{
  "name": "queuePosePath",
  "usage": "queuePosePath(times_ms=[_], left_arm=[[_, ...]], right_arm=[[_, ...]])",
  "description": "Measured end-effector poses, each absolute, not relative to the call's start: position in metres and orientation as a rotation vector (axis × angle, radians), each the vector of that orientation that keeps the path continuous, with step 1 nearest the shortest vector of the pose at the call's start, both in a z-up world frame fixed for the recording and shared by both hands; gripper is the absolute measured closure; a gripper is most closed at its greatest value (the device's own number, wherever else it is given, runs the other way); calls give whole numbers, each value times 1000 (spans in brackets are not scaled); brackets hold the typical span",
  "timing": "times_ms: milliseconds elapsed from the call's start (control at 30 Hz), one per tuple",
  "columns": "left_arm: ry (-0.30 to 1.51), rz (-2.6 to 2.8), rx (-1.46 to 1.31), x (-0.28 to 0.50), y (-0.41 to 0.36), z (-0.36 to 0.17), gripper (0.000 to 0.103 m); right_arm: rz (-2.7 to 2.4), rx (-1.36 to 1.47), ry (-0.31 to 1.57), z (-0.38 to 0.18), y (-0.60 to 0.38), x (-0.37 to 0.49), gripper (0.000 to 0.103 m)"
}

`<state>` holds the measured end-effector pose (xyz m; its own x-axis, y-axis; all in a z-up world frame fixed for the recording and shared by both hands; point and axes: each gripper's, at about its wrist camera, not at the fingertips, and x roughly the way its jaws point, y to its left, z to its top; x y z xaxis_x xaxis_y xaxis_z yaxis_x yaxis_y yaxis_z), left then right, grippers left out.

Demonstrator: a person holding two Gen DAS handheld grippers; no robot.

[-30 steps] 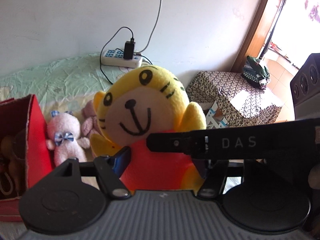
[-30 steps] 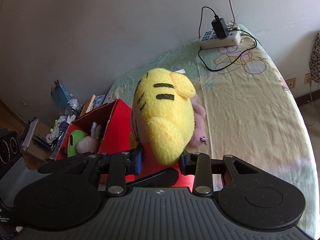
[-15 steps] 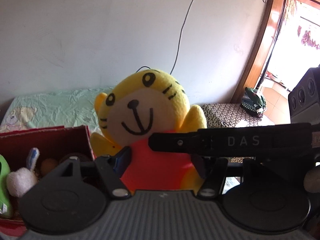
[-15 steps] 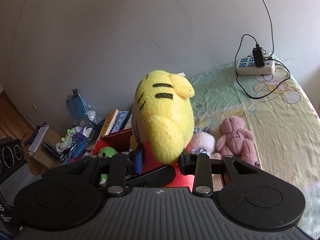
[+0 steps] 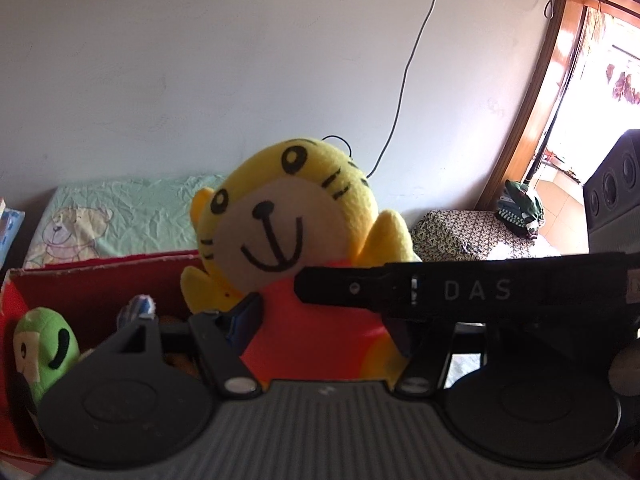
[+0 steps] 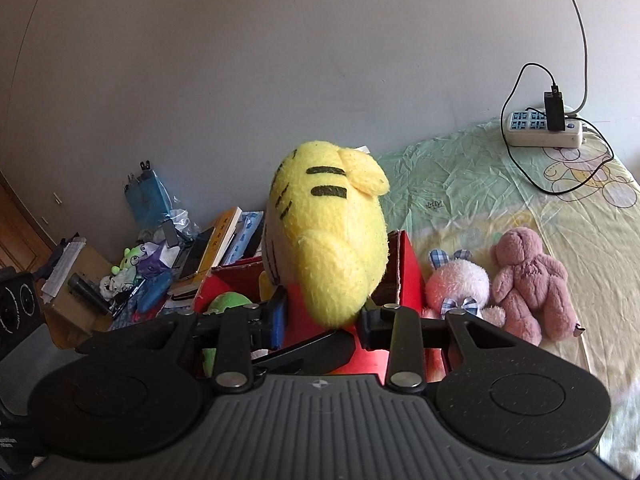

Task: Organize objects
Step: 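Lift the yellow tiger with the right gripper and carry it over the red box, then lower the yellow tiger into the red box and open the right gripper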

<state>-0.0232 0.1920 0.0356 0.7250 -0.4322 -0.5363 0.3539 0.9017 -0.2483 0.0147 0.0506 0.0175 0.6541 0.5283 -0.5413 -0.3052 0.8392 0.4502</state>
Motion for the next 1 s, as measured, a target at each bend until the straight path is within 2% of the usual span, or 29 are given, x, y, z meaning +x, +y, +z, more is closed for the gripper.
queuePosePath(times_ms=[600,733,1000], left_arm=[[764,-476,-156,11,228,-15,43],[791,-492,-179,17,233,-24,40],[821,-494,-198,27,241,-36,33]], right_arm=[[331,199,816,-22,102,37,67],[323,185,844,-24,105,38,67],[300,206,846,-29,103,40,59]])
